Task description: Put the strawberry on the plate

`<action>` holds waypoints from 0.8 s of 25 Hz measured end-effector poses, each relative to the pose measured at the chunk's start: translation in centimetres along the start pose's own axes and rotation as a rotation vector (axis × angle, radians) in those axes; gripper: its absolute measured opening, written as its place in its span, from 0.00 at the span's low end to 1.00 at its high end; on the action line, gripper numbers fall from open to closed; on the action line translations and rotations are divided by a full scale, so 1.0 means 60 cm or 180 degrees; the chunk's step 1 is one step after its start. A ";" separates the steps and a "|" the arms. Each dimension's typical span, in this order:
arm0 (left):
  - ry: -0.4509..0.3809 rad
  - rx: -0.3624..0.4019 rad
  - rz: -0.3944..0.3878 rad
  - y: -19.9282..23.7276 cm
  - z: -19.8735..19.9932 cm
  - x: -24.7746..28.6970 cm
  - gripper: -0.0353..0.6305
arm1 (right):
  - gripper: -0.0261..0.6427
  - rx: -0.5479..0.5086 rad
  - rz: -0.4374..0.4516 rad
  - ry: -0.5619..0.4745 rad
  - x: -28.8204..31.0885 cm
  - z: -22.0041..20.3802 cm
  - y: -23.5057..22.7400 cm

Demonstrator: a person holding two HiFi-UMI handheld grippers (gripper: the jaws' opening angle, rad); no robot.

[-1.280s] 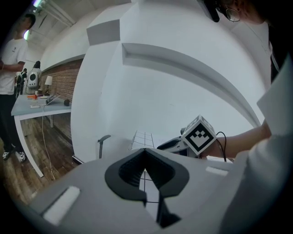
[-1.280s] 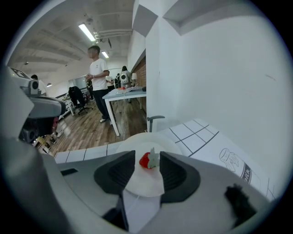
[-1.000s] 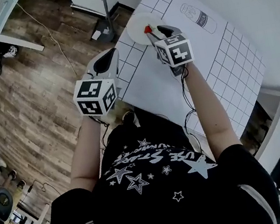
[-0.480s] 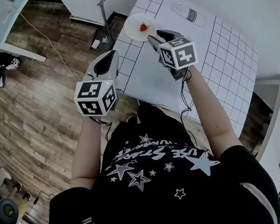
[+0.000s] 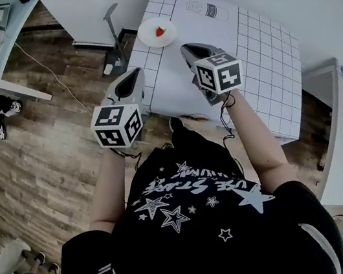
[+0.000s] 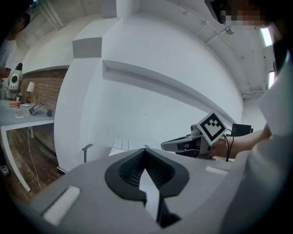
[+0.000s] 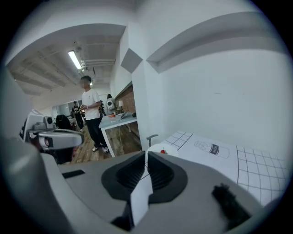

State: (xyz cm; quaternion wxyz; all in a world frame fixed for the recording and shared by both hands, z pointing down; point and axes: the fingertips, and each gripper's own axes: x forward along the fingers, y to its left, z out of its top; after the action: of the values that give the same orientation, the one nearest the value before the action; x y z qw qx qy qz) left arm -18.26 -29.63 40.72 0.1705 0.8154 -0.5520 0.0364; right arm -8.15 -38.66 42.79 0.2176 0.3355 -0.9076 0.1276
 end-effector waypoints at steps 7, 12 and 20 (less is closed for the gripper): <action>0.0125 0.0016 -0.0314 -0.028 -0.042 -0.004 0.06 | 0.06 0.0270 -0.0108 -0.0118 -0.066 -0.042 0.038; 0.0202 0.0012 -0.0446 -0.047 -0.063 -0.009 0.06 | 0.06 0.0377 -0.0162 -0.0040 -0.088 -0.072 0.046; 0.0206 0.0023 -0.0539 -0.081 -0.064 0.001 0.06 | 0.06 0.0504 -0.0275 -0.0057 -0.135 -0.091 0.024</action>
State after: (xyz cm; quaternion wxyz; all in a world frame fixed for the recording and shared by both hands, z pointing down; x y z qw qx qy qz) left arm -13.32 -26.88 43.17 0.1877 0.8582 -0.4751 0.0503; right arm -1.89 -31.02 43.56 0.1875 0.3917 -0.8813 0.1865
